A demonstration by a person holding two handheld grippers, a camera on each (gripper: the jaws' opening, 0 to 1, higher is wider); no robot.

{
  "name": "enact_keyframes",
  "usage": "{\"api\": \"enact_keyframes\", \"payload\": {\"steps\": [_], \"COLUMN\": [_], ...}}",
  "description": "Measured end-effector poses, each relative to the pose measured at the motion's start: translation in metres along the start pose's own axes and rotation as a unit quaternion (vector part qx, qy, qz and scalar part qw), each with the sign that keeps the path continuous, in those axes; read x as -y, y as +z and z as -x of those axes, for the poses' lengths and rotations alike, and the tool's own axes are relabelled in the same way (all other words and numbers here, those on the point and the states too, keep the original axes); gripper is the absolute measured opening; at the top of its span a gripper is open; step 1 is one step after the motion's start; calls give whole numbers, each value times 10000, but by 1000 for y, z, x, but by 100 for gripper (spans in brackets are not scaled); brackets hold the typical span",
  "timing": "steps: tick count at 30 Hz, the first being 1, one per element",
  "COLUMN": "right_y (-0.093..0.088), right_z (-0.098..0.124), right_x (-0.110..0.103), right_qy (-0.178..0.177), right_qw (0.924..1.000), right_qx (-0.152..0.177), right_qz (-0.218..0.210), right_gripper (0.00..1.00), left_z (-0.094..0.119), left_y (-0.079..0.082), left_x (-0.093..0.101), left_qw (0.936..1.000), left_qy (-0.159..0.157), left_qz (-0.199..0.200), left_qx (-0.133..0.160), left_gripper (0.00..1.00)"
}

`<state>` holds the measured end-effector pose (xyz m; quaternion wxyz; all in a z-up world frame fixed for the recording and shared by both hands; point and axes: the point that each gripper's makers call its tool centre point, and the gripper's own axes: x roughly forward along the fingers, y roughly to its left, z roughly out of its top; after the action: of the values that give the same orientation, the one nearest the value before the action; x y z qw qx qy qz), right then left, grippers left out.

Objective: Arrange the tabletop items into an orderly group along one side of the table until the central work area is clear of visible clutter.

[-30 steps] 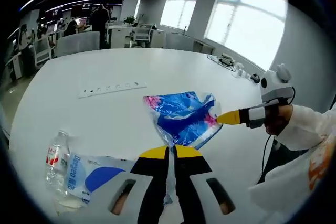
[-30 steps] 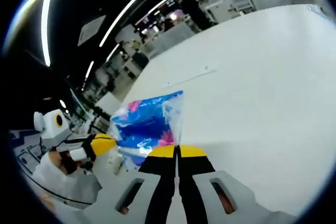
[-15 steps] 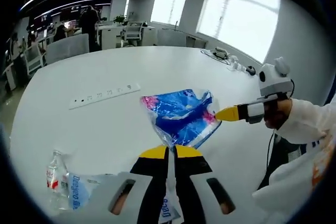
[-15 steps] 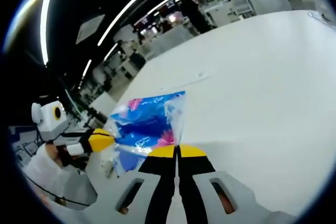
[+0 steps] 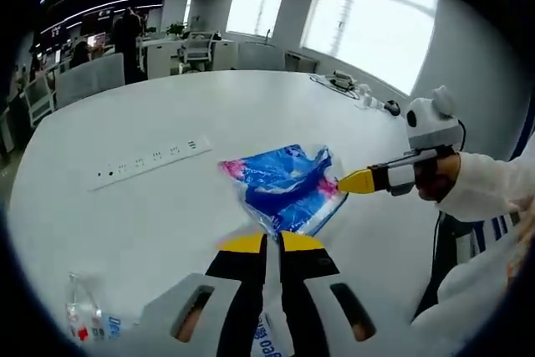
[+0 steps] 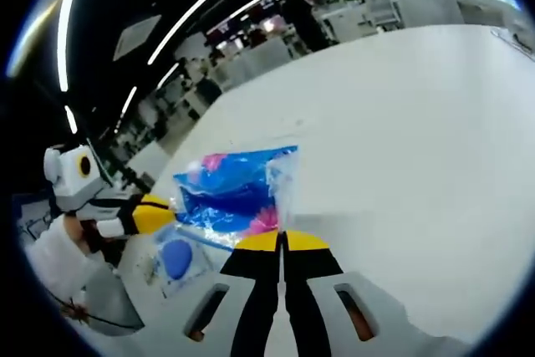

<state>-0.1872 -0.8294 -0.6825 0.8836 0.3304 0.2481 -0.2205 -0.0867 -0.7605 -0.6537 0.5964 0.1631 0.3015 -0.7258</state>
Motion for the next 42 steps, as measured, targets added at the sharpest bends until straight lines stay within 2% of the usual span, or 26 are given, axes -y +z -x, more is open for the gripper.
{"api": "enact_keyframes", "payload": {"steps": [15, 25, 27, 30, 37, 42], "right_y": [-20, -17, -17, -21, -19, -21], "right_z": [-46, -77, -81, -86, -87, -87], "right_x": [40, 56, 60, 66, 63, 63], "right_qy": [-265, -456, -490, -528, -461, -414], "right_qw": [9982, 9956, 9950, 9945, 9955, 9957], "right_qx": [-535, -753, -763, -817, -746, -738], "right_qz": [-107, 329, 409, 388, 357, 368], "right_gripper": [0, 0, 0, 0, 0, 0], "left_z": [-50, -79, -82, -87, -88, -87], "left_y": [-25, -39, -41, -39, -58, -59], "left_x": [-24, -46, -46, -49, -51, -55], "left_qw": [9982, 9951, 9943, 9948, 9914, 9903], "left_qy": [15, 124, 117, 157, 232, 276], "left_qz": [323, 470, 493, 536, 688, 876], "left_qx": [-506, -865, -942, -853, -1089, -1046], "left_gripper": [2, 1, 1, 1, 0, 0]}}
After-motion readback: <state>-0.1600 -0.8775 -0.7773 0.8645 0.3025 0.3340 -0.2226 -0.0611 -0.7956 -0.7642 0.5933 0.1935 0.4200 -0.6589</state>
